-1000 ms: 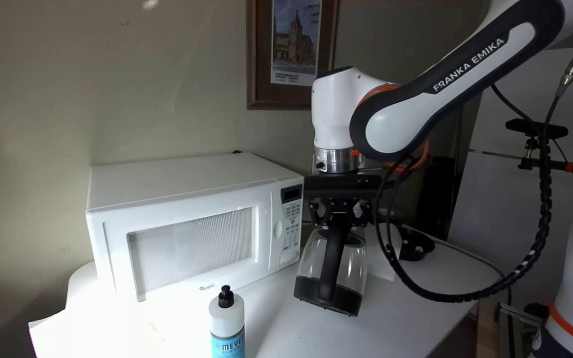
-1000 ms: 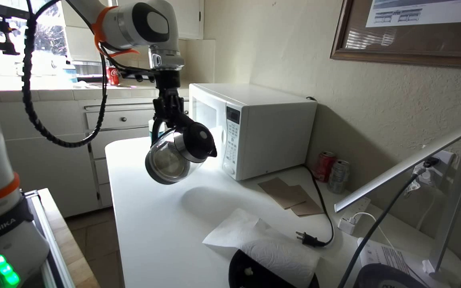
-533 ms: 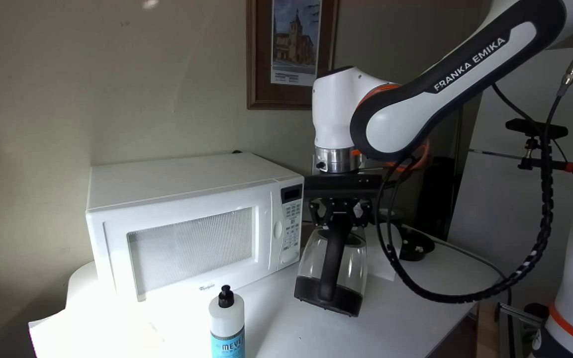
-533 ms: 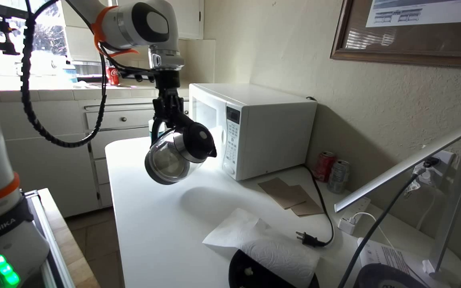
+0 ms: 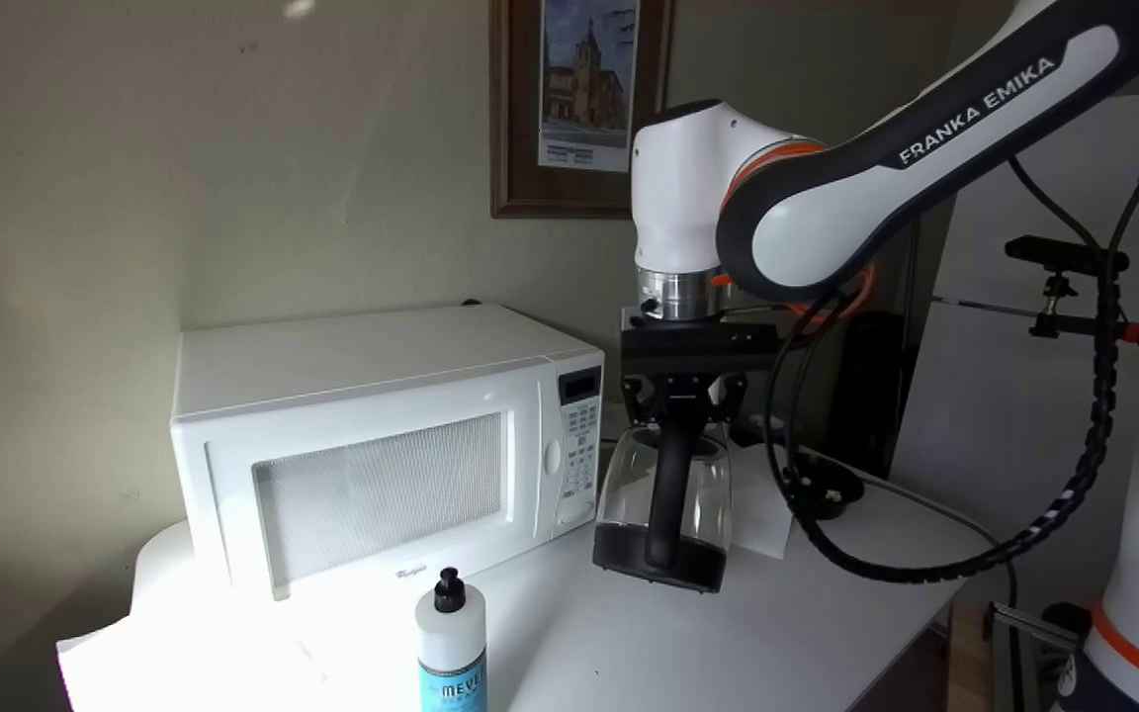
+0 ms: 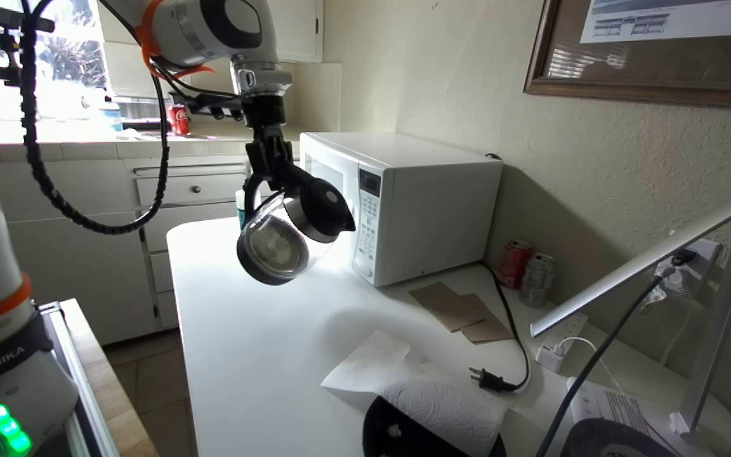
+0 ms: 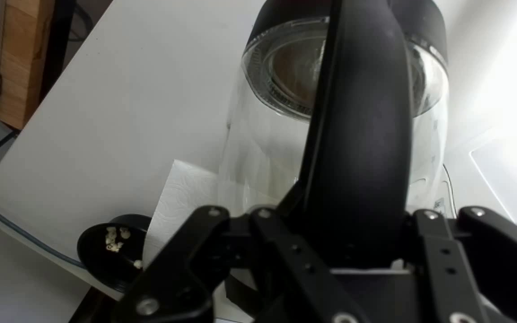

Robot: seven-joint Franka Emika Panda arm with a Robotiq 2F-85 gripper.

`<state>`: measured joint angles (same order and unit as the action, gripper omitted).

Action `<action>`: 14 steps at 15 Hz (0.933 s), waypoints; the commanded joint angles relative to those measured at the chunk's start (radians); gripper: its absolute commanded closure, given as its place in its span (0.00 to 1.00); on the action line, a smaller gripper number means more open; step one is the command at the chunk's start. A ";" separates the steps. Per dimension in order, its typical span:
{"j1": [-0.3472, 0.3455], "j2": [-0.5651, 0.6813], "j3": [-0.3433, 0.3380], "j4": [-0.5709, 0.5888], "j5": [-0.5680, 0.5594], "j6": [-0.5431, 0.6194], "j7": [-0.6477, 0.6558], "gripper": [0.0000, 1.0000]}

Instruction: Put the kettle on top of the microwave.

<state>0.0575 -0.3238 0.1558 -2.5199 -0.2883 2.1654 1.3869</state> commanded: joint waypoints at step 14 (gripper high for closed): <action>-0.071 -0.222 0.016 0.167 -0.132 -0.308 -0.514 0.76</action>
<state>0.0026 -0.5452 0.1589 -2.3542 -0.4276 1.8560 0.8792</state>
